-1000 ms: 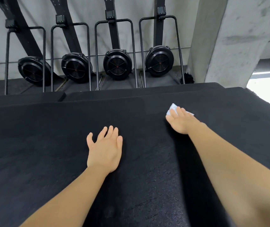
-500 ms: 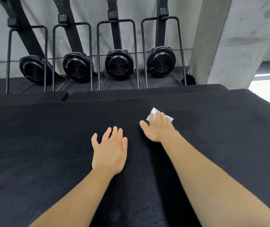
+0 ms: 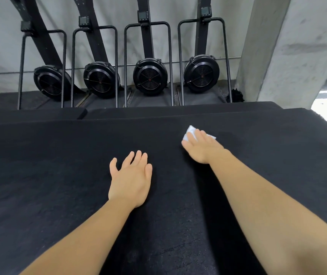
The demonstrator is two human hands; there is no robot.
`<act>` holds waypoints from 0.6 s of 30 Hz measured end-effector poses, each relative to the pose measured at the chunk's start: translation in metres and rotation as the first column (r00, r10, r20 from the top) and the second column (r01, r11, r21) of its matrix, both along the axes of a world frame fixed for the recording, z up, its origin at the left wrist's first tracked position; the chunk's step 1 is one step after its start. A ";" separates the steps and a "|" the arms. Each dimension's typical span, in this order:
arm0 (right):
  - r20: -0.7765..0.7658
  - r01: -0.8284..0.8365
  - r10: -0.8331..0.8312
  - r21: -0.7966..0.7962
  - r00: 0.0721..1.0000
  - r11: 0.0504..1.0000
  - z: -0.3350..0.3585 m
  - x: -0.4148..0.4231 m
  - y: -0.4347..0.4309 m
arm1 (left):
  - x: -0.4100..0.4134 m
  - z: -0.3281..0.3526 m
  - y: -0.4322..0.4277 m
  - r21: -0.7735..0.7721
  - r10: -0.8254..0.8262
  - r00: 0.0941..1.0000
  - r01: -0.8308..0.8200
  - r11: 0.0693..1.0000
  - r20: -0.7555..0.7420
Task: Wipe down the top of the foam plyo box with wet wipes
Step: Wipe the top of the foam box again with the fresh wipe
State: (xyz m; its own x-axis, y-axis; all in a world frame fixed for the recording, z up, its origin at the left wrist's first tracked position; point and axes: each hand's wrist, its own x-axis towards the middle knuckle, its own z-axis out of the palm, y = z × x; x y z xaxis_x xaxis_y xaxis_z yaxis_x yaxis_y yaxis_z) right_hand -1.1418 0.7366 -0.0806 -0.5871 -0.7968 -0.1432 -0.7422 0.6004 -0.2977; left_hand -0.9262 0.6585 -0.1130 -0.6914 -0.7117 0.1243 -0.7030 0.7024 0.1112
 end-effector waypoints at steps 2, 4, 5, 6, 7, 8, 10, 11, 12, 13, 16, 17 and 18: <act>-0.014 0.057 -0.057 0.019 0.998 0.998 0.001 -0.019 0.013 | 0.000 0.001 0.001 0.002 -0.006 1.000 0.006 1.000 -0.003; -0.019 0.105 -0.105 0.038 0.994 0.994 0.002 -0.034 0.023 | 0.001 0.001 0.001 0.005 -0.006 1.000 0.006 1.000 0.000; -0.017 0.127 -0.127 0.045 0.992 0.991 0.002 -0.040 0.027 | 0.001 0.001 0.001 0.005 -0.005 1.000 0.005 1.000 0.004; -0.011 0.149 -0.148 0.049 0.989 0.988 0.002 -0.044 0.029 | 0.001 0.001 0.001 0.002 -0.006 1.000 0.006 1.000 0.007; -0.008 0.168 -0.168 0.055 0.986 0.984 0.002 -0.045 0.029 | 0.001 0.001 0.000 -0.003 -0.007 1.000 0.007 1.000 0.011; -0.012 0.184 -0.184 0.064 0.983 0.981 0.002 -0.046 0.028 | 0.001 0.000 0.000 -0.008 -0.008 1.000 0.008 1.000 0.014; -0.044 0.216 -0.213 0.088 0.976 0.972 0.001 -0.041 0.021 | 0.001 0.000 0.000 -0.012 -0.010 1.000 0.010 1.000 0.016; -0.068 0.234 -0.228 0.102 0.971 0.967 0.000 -0.037 0.016 | 0.001 0.000 0.000 -0.011 -0.010 1.000 0.011 1.000 0.015; -0.091 0.250 -0.240 0.112 0.966 0.962 -0.002 -0.032 0.012 | 0.000 0.000 0.000 -0.009 -0.011 1.000 0.011 1.000 0.014; -0.106 0.262 -0.250 0.117 0.962 0.958 -0.004 -0.027 0.008 | 0.000 0.000 0.000 -0.010 -0.013 1.000 0.013 1.000 0.014; -0.117 0.260 -0.247 0.119 0.962 0.958 -0.006 -0.009 -0.005 | 0.000 -0.001 -0.001 -0.020 -0.016 1.000 0.016 1.000 0.021; -0.120 0.248 -0.234 0.115 0.965 0.962 -0.006 -0.003 -0.010 | 0.000 -0.002 -0.001 -0.026 -0.015 1.000 0.016 1.000 0.022; -0.124 0.229 -0.215 0.107 0.969 0.967 -0.004 0.004 -0.015 | 0.000 -0.002 -0.001 -0.031 -0.015 1.000 0.015 0.999 0.022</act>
State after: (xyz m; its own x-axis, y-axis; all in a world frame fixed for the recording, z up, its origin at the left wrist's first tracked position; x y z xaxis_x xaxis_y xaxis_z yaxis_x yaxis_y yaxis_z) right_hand -1.1375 0.7212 -0.0851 -0.7650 -0.6254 -0.1539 -0.6103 0.7802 -0.1370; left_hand -0.9261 0.6571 -0.1152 -0.7047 -0.6973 0.1311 -0.6945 0.7157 0.0740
